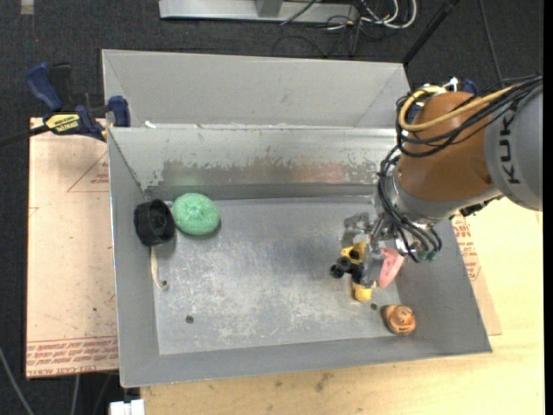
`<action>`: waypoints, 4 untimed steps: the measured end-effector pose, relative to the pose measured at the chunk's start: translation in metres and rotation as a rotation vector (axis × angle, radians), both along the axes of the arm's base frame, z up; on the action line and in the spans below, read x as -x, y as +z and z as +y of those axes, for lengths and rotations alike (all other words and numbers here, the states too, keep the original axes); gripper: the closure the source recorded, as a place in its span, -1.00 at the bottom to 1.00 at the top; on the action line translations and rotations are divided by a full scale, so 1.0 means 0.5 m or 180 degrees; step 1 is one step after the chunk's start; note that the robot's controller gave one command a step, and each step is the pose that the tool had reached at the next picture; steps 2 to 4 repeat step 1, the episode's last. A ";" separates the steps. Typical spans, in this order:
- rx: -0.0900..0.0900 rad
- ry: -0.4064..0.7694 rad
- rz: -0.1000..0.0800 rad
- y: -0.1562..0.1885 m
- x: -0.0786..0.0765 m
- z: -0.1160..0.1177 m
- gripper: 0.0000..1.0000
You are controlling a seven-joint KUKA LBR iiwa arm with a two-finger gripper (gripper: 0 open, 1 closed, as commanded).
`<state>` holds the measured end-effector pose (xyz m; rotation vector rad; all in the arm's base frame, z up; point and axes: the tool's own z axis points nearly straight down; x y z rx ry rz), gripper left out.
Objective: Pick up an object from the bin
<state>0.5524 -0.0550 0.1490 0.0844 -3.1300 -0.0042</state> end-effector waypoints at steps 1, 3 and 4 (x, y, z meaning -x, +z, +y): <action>0.0007 -0.0012 -0.0047 0.096 -0.071 0.029 1.00; 0.0007 -0.0012 -0.0047 0.096 -0.071 0.029 1.00; 0.0007 -0.0012 -0.0047 0.096 -0.071 0.029 1.00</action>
Offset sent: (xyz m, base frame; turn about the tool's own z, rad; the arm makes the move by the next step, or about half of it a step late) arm -0.0205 -0.0079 0.1058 -0.0263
